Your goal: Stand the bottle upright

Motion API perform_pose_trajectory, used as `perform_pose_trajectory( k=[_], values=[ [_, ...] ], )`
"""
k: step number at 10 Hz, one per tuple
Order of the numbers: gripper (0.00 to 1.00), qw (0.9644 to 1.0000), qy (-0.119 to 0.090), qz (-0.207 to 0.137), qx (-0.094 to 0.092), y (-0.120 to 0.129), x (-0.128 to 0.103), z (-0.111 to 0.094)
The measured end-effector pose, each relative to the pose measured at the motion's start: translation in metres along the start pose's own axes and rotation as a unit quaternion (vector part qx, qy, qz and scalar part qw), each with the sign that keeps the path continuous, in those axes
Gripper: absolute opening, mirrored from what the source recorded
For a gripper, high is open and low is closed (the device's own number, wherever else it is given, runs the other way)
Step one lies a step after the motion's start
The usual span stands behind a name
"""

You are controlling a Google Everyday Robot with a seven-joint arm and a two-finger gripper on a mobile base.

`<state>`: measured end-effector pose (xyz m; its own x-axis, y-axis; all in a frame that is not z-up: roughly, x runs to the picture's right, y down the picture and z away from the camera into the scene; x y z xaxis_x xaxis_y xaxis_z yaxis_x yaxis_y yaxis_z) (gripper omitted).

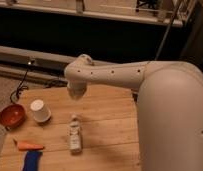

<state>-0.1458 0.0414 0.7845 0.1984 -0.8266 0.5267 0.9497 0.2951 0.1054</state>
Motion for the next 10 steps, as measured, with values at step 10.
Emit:
perform_pose_trajectory(
  k=[10],
  values=[
    [0.21, 0.9952, -0.078, 0.003, -0.058, 0.002, -0.046, 0.066]
  ],
)
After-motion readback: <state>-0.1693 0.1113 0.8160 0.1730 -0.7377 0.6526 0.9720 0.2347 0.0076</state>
